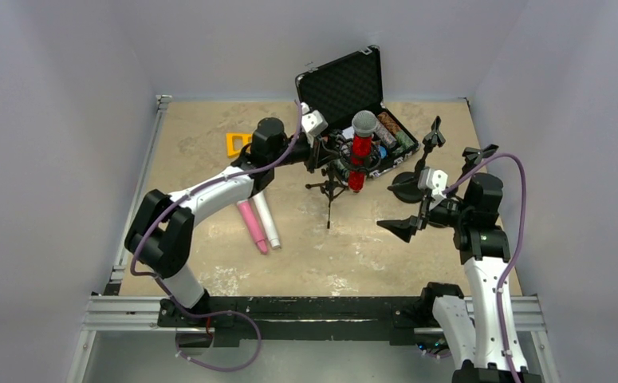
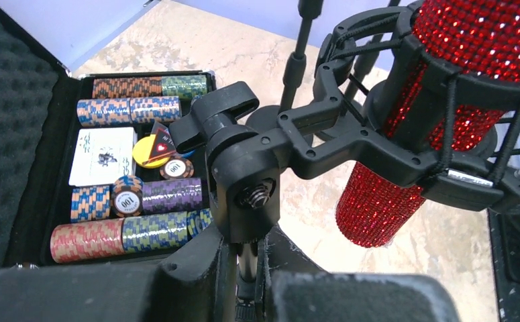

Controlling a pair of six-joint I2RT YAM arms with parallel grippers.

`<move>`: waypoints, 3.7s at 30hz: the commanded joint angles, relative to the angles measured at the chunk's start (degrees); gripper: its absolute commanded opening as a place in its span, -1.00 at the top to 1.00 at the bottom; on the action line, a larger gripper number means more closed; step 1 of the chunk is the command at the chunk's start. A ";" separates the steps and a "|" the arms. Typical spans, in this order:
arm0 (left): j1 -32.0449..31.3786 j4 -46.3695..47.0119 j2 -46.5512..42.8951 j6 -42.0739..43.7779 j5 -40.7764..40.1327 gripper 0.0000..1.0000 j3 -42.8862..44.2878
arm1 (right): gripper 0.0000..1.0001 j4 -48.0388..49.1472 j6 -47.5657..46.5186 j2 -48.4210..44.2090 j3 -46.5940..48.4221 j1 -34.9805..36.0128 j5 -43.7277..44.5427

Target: Attach the microphones to the stand

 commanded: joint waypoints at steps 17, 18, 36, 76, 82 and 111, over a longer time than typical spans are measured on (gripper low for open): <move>29.96 -8.00 -25.95 2.03 -19.70 1.00 -5.56 | -0.91 -1.29 -1.81 -1.84 -0.88 -0.97 -4.01; 31.55 -7.98 -26.17 3.00 -21.57 1.00 -6.51 | -0.92 -1.55 -1.95 -1.81 -0.86 -0.93 -4.18; 41.78 -1.94 -20.41 7.71 -30.72 1.00 -14.77 | -0.91 -2.82 -2.79 -1.09 -1.04 -1.01 -5.61; 41.43 -13.88 -25.35 -0.22 -11.99 -0.33 -17.62 | -0.94 0.19 -0.56 -1.66 -3.00 -2.07 -5.71; 37.73 -23.34 -20.07 8.00 -8.51 -0.33 -7.76 | -0.94 -0.10 -0.64 -1.18 -2.86 -2.12 -5.87; 24.22 -57.66 18.52 28.32 -27.37 -0.19 36.49 | -0.93 -5.22 -4.55 2.27 -0.74 -2.93 -7.51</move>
